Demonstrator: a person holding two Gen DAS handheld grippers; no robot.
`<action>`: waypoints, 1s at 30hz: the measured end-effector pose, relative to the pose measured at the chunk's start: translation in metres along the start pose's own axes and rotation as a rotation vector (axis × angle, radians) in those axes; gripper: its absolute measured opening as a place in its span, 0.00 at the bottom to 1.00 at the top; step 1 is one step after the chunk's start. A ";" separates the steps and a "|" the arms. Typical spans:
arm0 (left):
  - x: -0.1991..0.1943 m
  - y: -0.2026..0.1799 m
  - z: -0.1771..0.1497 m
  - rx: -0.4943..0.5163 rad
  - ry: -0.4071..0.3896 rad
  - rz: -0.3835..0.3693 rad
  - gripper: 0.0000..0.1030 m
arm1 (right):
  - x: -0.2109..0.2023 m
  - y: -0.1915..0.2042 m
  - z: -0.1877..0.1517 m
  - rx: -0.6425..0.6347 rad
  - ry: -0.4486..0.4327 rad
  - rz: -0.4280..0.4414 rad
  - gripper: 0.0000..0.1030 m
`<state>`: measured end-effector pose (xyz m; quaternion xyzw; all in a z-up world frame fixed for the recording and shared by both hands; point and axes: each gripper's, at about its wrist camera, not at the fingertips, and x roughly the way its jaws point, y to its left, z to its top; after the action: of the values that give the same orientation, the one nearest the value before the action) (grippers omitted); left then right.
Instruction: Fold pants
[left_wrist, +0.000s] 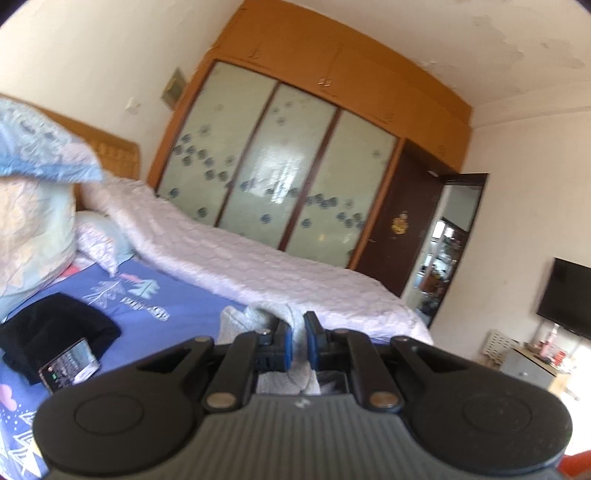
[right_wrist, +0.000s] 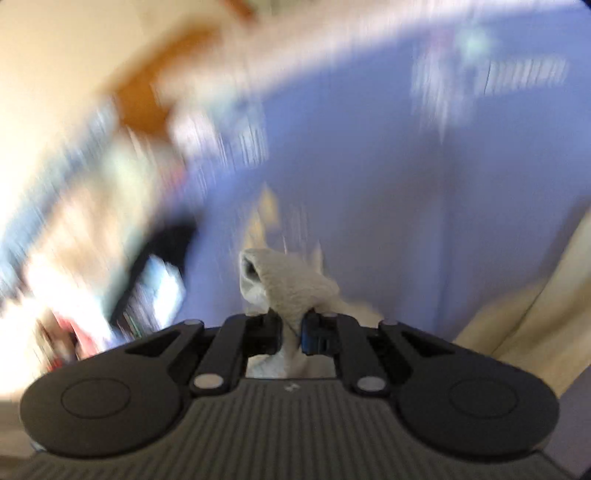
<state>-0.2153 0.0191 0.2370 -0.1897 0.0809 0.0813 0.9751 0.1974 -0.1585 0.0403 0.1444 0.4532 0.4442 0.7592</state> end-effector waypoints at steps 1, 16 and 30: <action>0.007 0.005 0.001 -0.015 0.004 0.006 0.08 | -0.030 -0.005 0.018 0.006 -0.092 0.013 0.11; 0.169 0.012 -0.131 -0.100 0.483 -0.099 0.08 | -0.324 -0.216 -0.107 0.220 -0.567 -0.385 0.44; 0.122 0.007 -0.135 -0.106 0.483 -0.044 0.08 | -0.318 -0.240 -0.144 0.288 -0.469 -0.734 0.48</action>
<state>-0.1151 -0.0104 0.0877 -0.2561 0.3031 0.0165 0.9178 0.1483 -0.5759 -0.0098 0.1748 0.3475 0.0336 0.9206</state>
